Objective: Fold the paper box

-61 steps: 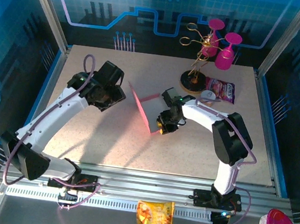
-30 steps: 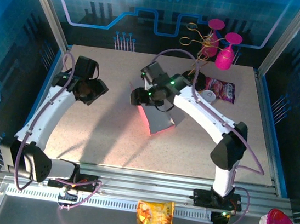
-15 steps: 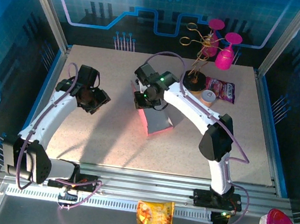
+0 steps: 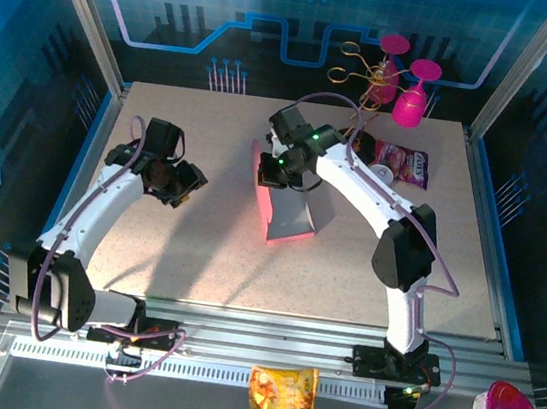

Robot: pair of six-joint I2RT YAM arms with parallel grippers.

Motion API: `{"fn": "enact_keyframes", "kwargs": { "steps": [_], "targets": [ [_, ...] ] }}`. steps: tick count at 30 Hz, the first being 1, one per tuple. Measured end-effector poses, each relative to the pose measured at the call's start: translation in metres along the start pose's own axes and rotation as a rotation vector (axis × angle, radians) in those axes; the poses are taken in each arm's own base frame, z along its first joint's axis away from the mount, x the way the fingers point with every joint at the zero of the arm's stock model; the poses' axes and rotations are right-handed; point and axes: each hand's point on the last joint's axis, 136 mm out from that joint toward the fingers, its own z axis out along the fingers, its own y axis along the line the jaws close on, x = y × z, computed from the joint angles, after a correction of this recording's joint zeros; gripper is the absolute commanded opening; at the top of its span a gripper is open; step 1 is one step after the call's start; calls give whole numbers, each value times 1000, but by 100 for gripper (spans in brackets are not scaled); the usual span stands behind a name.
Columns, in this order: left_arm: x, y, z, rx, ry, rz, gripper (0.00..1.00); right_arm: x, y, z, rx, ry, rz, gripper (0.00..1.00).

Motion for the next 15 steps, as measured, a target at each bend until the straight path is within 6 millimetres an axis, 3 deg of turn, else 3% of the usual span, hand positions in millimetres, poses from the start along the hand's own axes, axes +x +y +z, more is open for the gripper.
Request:
{"fn": "enact_keyframes", "kwargs": {
  "steps": [8, 15],
  "targets": [
    [5, -8, 9, 20, 35, 13, 47, -1, 10, 10, -177, 5, 87, 0],
    [7, -15, 14, 43, 55, 19, 47, -10, 3, 12, -408, -34, 260, 0]
  ]
}}
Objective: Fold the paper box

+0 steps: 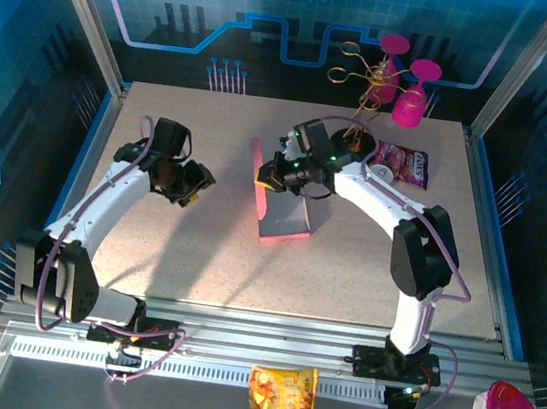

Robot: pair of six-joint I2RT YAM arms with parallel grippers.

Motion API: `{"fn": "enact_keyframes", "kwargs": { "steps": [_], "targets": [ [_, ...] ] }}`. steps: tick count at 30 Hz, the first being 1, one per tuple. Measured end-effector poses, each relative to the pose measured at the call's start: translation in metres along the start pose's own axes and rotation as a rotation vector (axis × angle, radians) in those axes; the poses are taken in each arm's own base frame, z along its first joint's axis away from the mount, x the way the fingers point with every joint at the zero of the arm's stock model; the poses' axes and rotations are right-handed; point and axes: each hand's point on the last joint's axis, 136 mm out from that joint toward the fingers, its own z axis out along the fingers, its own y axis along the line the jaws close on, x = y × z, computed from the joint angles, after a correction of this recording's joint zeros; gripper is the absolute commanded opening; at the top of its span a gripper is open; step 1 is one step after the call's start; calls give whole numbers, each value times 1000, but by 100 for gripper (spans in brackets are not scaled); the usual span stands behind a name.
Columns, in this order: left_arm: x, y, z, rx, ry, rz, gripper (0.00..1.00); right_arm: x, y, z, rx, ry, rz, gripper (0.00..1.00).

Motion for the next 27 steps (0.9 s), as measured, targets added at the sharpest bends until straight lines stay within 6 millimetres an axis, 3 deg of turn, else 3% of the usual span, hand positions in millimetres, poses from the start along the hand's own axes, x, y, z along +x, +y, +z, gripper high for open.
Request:
{"fn": "enact_keyframes", "kwargs": {
  "steps": [11, 17, 21, 27],
  "targets": [
    [5, -19, -5, 85, 32, -123, 39, -24, -4, -1, -157, -198, 230, 0],
    [11, -56, -46, 215, -1, -279, 34, -39, -3, -4, -123, -331, 345, 0],
    [23, -81, -78, 317, -6, -356, 33, -50, 12, -11, -105, -387, 366, 0],
    [29, -87, -85, 332, 18, -476, 33, -56, 22, -17, -91, -443, 399, 0]
  ]
}}
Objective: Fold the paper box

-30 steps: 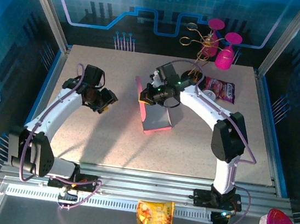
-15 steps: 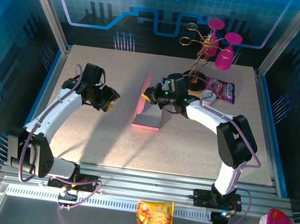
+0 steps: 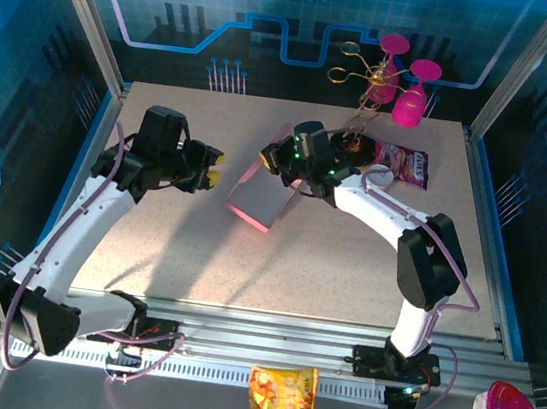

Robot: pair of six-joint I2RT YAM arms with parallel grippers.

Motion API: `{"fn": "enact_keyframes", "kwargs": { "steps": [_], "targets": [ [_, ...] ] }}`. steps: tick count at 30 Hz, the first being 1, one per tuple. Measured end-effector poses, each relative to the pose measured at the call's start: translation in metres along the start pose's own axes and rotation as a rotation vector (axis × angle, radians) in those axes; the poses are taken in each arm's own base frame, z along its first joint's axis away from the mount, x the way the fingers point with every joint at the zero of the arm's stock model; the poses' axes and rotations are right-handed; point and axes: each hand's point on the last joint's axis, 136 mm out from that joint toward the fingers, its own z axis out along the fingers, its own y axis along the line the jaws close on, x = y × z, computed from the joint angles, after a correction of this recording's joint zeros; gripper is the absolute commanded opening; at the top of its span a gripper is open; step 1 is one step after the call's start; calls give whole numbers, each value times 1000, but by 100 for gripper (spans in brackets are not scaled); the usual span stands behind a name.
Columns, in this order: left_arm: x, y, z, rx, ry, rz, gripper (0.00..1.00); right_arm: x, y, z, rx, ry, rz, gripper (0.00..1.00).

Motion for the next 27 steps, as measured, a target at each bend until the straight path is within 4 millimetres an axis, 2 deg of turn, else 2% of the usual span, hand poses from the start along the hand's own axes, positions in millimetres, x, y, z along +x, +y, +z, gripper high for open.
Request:
{"fn": "enact_keyframes", "kwargs": {
  "steps": [6, 9, 13, 19, 27],
  "targets": [
    [3, -4, 5, 10, 11, -74, 34, 7, -2, 0, 35, -22, 4, 0],
    [7, -4, 14, 6, 27, -98, 34, 9, -4, 0, 46, -28, 9, 0],
    [15, 6, 30, -29, 56, -121, 35, 7, -7, 0, 62, -41, 14, 0],
    [14, 10, 47, -53, 66, -137, 35, 7, -7, -1, 69, -43, 16, 0],
    [12, 15, 54, -73, 64, -143, 35, 7, -9, -2, 80, -42, 21, 0]
  ]
}}
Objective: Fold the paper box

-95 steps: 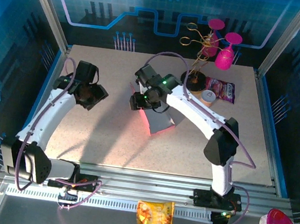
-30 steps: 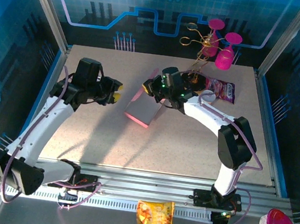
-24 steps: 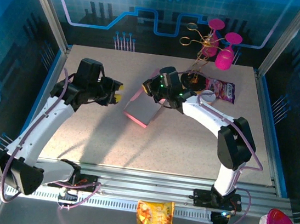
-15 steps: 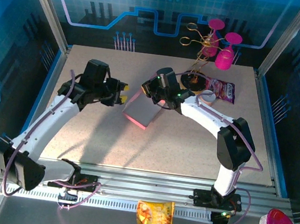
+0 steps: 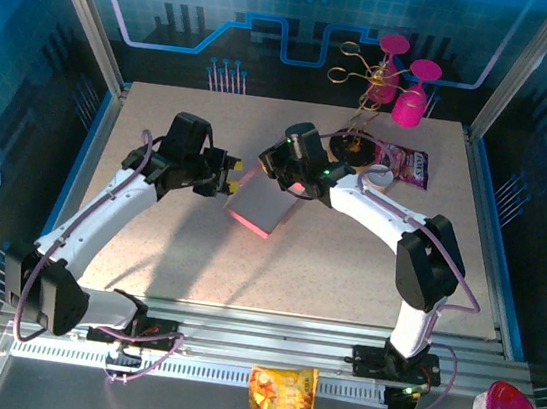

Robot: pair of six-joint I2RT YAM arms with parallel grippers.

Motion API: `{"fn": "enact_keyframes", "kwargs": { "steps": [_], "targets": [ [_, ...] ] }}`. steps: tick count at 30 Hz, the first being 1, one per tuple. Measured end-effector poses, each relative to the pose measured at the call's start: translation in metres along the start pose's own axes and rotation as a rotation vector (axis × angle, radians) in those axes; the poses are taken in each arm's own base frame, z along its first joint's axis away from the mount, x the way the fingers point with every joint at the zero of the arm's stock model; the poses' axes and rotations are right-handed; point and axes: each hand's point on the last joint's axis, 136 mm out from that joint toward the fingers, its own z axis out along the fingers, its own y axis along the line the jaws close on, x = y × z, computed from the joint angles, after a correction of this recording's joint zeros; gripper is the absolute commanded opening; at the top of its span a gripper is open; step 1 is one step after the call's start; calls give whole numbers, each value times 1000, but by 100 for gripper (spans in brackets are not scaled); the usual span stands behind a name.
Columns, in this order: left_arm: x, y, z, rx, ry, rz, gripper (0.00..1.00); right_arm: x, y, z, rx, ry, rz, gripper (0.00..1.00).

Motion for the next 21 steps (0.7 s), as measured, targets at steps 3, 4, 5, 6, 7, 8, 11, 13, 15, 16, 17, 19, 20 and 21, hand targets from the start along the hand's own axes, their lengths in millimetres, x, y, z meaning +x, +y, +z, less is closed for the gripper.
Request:
{"fn": "enact_keyframes", "kwargs": {
  "steps": [3, 4, 5, 6, 7, 8, 11, 13, 15, 16, 17, 19, 20, 21],
  "targets": [
    [0, 6, 4, -18, 4, -3, 35, 0, 0, 0, 1, 0, 0, 0],
    [0, 7, 5, -22, 6, -2, 35, 0, 0, 0, 1, 0, 0, 0],
    [1, 8, 6, -25, 7, -1, 35, 0, 0, 0, 1, 0, 1, 0],
    [1, 9, 8, -29, 8, -1, 35, 0, -1, 0, 2, 1, 1, 0],
    [1, 10, 9, -29, 10, -1, 35, 0, -1, 0, 4, 1, 2, 0],
    [1, 10, 9, -30, 10, -3, 35, 0, -1, 0, 5, 1, 4, 0],
    [0, 10, 13, -28, 12, -6, 35, -1, -1, 0, 5, -3, 5, 0],
    [1, 10, 16, -32, 16, -5, 35, -1, -1, 0, 5, -4, 9, 0],
    [3, 11, 21, -39, 20, -2, 35, -1, -1, 0, 5, -4, 9, 0],
    [3, 12, 23, -43, 21, -1, 35, -1, -1, 0, 6, -4, 10, 0],
    [4, 12, 24, -45, 23, 1, 35, -1, -2, 0, 6, -4, 13, 0],
    [5, 12, 25, -45, 24, 2, 35, -1, -2, 0, 9, -4, 17, 0],
    [5, 12, 25, -45, 24, 3, 35, -1, -2, 0, 10, -4, 17, 0],
    [5, 12, 25, -45, 24, 3, 35, -1, -2, -1, 10, -3, 18, 0]
  ]
}}
